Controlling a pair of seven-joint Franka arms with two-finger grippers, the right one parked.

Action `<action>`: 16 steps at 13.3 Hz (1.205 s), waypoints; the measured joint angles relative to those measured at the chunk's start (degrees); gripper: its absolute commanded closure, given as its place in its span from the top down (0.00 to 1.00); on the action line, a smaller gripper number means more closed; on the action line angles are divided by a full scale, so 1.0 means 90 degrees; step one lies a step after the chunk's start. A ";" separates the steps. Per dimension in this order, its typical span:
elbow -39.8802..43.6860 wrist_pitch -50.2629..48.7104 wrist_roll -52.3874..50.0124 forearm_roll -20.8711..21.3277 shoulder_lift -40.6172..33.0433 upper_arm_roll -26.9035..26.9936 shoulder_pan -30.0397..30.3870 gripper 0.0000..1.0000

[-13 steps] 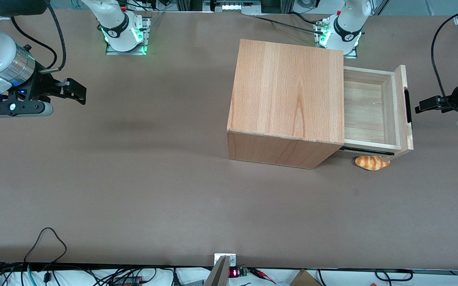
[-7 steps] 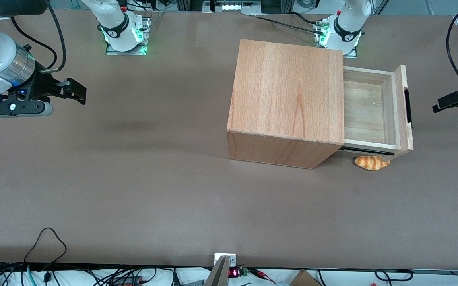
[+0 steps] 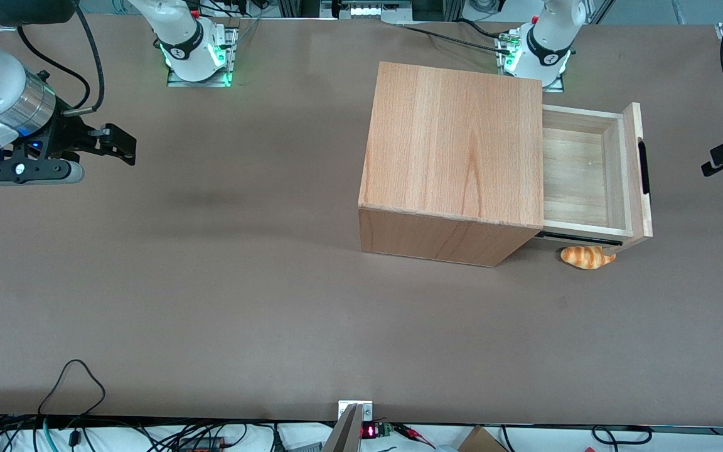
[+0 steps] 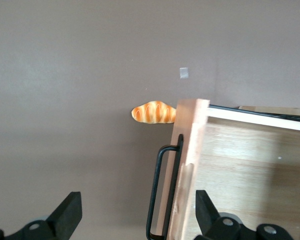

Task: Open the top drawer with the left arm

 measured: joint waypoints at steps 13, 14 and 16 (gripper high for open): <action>0.0407 -0.0370 -0.0067 0.0252 -0.0168 0.0883 -0.1834 1.00; 0.0407 -0.0379 -0.0152 0.0252 -0.0190 0.0835 -0.1787 1.00; 0.0407 -0.0382 -0.0359 0.0252 -0.0228 0.0604 -0.1650 1.00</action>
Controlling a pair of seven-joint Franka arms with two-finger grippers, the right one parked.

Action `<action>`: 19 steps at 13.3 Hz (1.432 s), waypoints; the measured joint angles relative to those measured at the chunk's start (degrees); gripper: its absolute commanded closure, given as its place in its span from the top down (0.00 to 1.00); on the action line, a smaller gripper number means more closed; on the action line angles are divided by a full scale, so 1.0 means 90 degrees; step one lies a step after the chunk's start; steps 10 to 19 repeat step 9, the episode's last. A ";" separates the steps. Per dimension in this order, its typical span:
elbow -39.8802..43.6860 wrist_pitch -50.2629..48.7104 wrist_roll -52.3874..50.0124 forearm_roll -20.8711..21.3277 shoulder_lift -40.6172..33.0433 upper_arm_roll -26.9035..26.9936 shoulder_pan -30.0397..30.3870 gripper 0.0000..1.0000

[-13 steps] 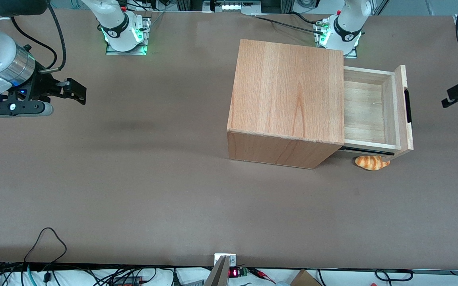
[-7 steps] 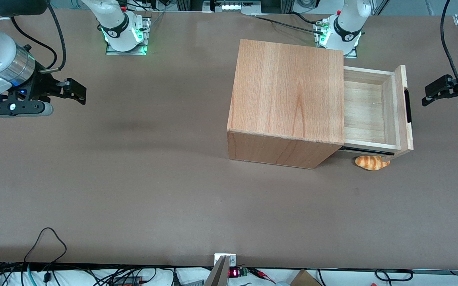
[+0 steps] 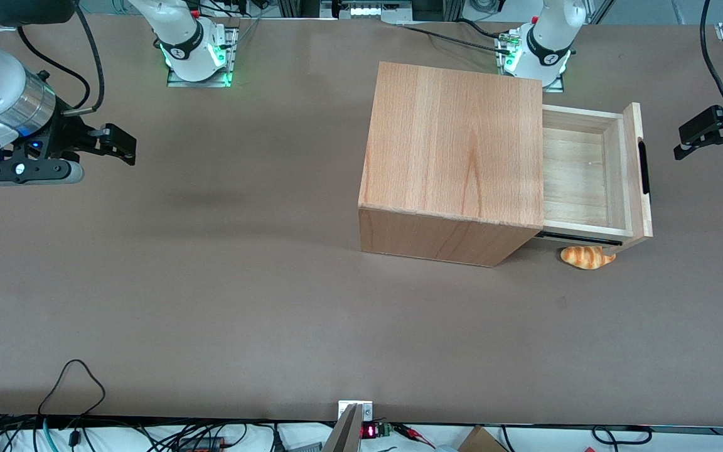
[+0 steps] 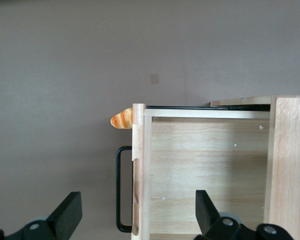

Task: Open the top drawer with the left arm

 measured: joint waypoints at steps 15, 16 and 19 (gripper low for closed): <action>0.0023 -0.0002 -0.0182 0.0000 -0.0037 -0.0136 0.0093 1.00; 0.0023 -0.0002 -0.0182 0.0000 -0.0037 -0.0136 0.0093 1.00; 0.0023 -0.0002 -0.0182 0.0000 -0.0037 -0.0136 0.0093 1.00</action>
